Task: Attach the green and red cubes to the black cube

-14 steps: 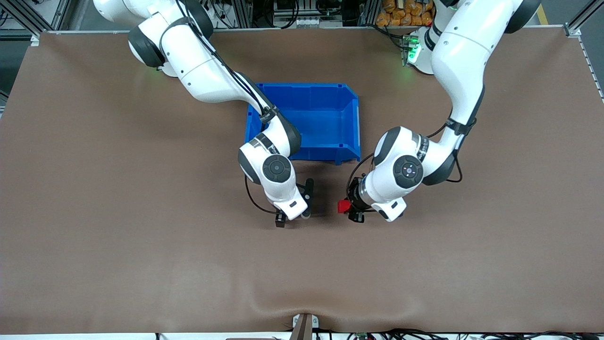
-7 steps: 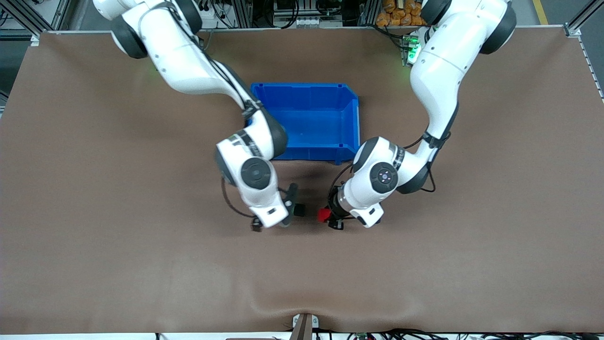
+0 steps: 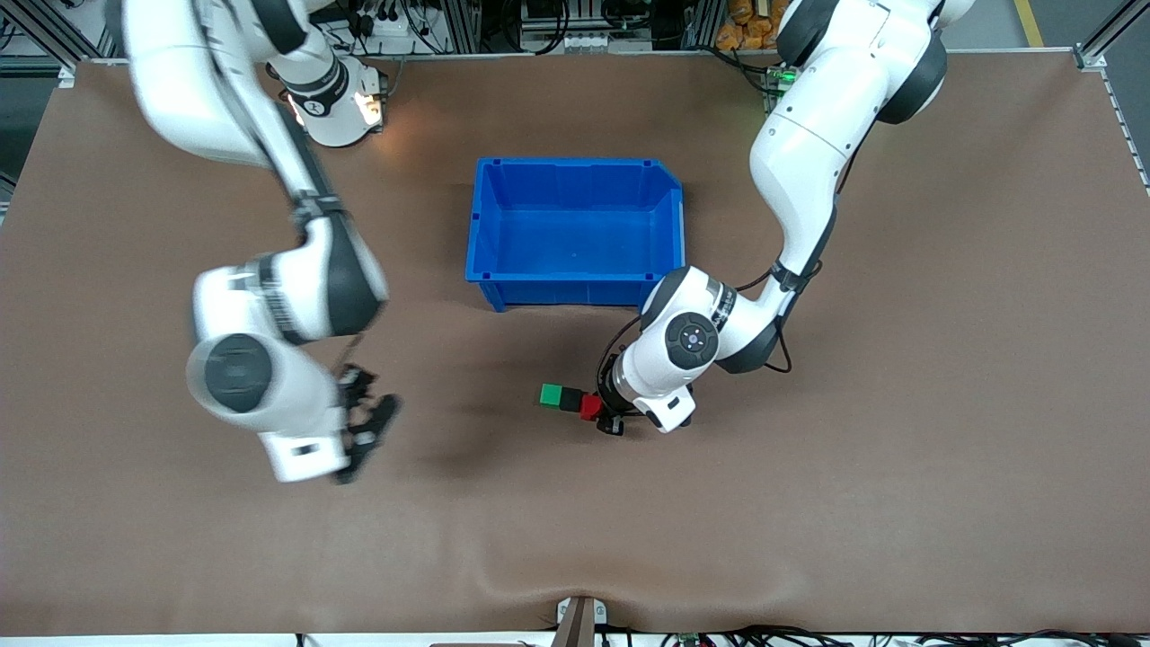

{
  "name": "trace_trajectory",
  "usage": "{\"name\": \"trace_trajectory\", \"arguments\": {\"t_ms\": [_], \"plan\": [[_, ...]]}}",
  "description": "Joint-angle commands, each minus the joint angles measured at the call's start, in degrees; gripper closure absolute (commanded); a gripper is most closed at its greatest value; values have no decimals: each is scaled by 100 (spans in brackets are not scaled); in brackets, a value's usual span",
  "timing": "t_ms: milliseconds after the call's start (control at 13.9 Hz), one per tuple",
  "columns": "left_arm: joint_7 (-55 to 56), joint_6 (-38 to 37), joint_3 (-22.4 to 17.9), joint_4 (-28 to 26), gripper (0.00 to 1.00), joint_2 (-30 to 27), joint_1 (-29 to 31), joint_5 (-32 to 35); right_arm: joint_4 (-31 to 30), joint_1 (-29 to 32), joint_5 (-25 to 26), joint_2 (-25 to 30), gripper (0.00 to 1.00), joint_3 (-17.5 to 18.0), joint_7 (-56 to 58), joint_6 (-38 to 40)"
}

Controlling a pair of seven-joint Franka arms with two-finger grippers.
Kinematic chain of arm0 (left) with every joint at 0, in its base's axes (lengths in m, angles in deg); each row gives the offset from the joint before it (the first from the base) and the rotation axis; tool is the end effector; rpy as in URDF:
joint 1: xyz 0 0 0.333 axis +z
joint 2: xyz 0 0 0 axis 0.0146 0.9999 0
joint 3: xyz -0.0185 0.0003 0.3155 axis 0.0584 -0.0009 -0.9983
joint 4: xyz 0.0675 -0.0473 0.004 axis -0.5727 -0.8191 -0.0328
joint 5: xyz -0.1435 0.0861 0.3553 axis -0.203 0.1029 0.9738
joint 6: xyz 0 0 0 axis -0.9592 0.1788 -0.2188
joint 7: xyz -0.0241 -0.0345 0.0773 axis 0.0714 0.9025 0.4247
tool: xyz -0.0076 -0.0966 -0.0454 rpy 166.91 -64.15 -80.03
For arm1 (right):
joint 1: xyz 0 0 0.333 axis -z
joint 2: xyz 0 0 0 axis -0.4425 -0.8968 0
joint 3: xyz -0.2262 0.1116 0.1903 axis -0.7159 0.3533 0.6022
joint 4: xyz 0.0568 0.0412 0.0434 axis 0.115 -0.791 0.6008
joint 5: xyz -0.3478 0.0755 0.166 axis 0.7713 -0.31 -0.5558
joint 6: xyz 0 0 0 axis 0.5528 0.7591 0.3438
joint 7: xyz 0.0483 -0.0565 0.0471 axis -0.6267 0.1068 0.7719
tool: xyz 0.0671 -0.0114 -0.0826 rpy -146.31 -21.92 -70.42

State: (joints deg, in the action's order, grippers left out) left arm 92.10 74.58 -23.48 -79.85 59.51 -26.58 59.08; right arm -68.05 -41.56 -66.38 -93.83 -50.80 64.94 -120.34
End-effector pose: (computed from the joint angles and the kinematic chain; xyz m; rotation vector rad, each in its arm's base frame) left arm 0.6335 -0.4446 0.1999 2.1541 1.9417 -0.2694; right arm 0.7242 0.1724 0.3942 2.6706 1.4912 -0.1085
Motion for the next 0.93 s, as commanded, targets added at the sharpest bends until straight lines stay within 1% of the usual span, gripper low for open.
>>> {"name": "trace_trajectory", "arguments": {"t_ms": [0,143,215,430,574,717,861], "plan": [[-20,-213,-251,174,100,79,-219,-23,-1671,499,15,1199,0,128,-57,-761],[-20,-344,-383,174,100,79,-368,46,-2577,894,-12,1850,0,128,-223,-1324],[-20,-476,-410,174,100,79,-387,99,-2825,1088,-29,2088,0,128,-346,-1379],[-20,-600,-419,174,100,70,-457,135,-3116,1633,-135,2590,0,128,-470,-1257],[6,-749,-419,174,100,36,-483,135,-3205,1941,-143,2872,0,128,-479,-1046],[50,-881,-419,174,100,-17,-483,126,-3205,2074,-266,3074,0,128,-662,-836],[191,-1013,-427,174,100,-105,-475,126,-3197,2074,-302,3250,0,128,-1398,-546]]}}
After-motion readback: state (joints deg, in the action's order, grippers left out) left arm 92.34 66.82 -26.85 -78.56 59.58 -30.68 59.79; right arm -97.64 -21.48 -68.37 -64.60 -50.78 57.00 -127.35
